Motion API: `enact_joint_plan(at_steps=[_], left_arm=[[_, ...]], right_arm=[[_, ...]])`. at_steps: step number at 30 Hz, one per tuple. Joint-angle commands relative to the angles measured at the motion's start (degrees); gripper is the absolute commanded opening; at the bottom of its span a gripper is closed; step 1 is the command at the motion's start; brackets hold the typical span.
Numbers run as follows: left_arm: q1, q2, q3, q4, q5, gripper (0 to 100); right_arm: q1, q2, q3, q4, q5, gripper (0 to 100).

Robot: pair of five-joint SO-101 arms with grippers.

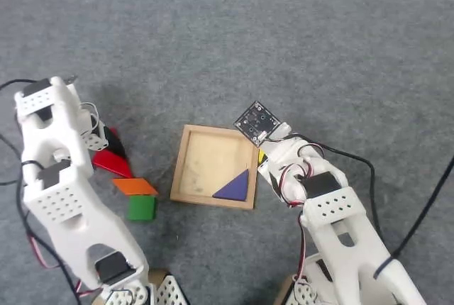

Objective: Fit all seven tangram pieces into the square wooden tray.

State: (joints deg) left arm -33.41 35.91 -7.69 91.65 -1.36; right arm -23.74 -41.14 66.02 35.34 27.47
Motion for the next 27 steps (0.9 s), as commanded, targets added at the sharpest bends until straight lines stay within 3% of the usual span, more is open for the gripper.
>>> enact_joint_plan(at_steps=[1,10,27], left_arm=[[1.6,-0.1,0.7,1.8,-2.5,21],[6.3,-0.4,0.7,4.8,-2.5,13],[15.8,-1.1,-4.9,8.9,4.8,13]], right_arm=[[-0.4,-2.6,-0.8,-1.4,0.6,10.5],[-0.3,-2.7,-0.8,-1.4,0.6,10.5],[0.0,-3.0,-0.8,-1.4,0.6,10.5]])
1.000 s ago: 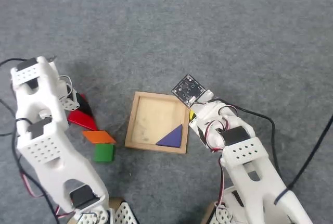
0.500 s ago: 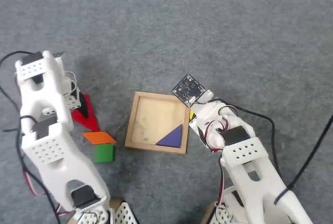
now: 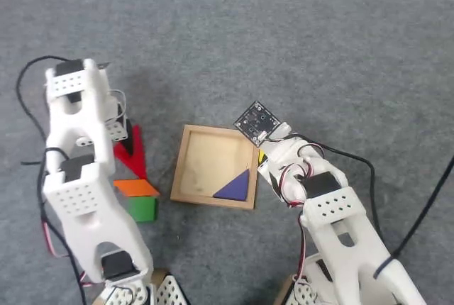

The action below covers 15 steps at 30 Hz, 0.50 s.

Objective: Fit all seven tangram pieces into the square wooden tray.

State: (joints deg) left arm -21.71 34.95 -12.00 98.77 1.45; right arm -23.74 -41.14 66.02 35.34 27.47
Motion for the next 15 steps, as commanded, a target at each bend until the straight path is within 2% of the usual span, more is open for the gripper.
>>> enact_joint_plan(at_steps=[1,9,15], left_arm=[[5.0,-1.0,-0.3,1.8,2.0,13],[7.9,-12.3,0.9,1.8,4.9,13],[12.4,-10.8,2.9,1.6,4.9,13]], right_arm=[[0.0,-3.0,-0.8,-1.4,0.6,10.5],[0.0,-3.0,-0.9,-1.4,0.6,10.5],[0.0,-3.0,-0.9,-1.4,0.6,10.5]])
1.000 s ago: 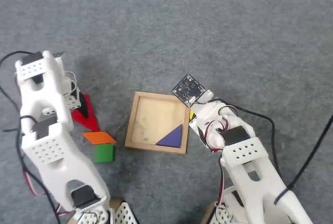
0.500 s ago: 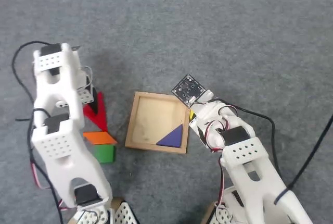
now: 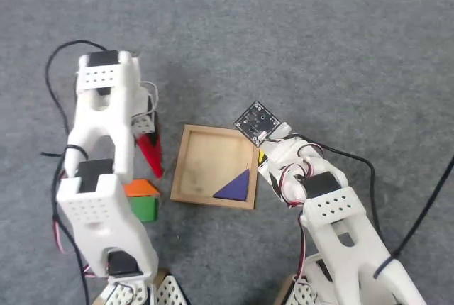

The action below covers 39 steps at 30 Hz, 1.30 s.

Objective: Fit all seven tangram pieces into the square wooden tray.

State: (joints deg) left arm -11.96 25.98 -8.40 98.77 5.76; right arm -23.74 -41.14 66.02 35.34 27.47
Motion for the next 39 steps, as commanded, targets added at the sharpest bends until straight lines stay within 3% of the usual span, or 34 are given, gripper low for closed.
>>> enact_joint_plan(at_steps=[1,9,17,22,28,35,39], left_arm=[[3.3,-1.1,-0.7,1.6,0.6,13],[4.5,2.6,-0.8,0.9,1.0,13],[4.9,2.6,-0.7,-0.3,0.9,2],[4.9,2.1,-0.7,-0.2,0.9,1],[5.0,-6.2,1.8,0.0,0.9,1],[15.4,-23.2,11.9,-2.8,1.4,1],[20.7,-27.0,17.3,-7.8,6.6,1]], right_arm=[[0.0,-3.0,-0.9,-1.4,0.6,10.5],[0.0,-3.0,-0.9,-1.4,0.7,10.5],[0.0,-3.0,-1.0,-1.4,0.7,10.5],[0.0,-3.0,-1.1,-1.4,0.7,10.5],[1.3,-3.1,-1.3,-1.4,0.7,10.5],[4.3,-3.1,-2.5,-1.1,0.2,10.5],[4.4,-3.0,-3.4,0.2,-0.6,10.5]])
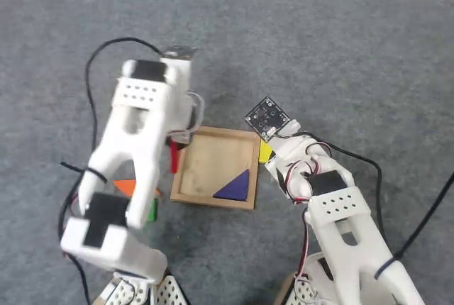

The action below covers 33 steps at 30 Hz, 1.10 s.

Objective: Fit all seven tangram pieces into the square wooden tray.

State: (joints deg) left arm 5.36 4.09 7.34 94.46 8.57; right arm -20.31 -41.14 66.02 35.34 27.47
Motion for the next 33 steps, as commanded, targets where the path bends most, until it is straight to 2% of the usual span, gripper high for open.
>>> enact_joint_plan(at_steps=[1,6,21,25,27,30,33], left_arm=[[4.3,-4.9,2.5,-4.5,5.0,1],[3.9,-1.6,4.6,-6.9,9.5,1],[4.2,8.8,4.6,-8.9,9.2,1],[4.3,8.7,3.8,-7.1,9.2,2],[4.3,8.7,2.6,-4.8,9.1,5],[6.3,8.7,1.1,-0.9,9.0,12],[9.2,8.7,1.1,-0.3,6.6,13]], right_arm=[[0.9,-3.0,-3.4,0.3,-0.8,10.5],[0.9,-3.0,-3.9,0.8,-1.0,10.5],[0.9,-3.0,-4.0,0.7,-1.0,10.5],[0.9,-3.0,-4.0,0.6,-1.0,10.5],[0.9,-3.0,-4.0,0.6,-1.0,10.5],[0.8,-3.0,-3.9,0.5,-1.0,10.5],[0.8,-3.0,-3.8,0.4,-1.0,10.5]])
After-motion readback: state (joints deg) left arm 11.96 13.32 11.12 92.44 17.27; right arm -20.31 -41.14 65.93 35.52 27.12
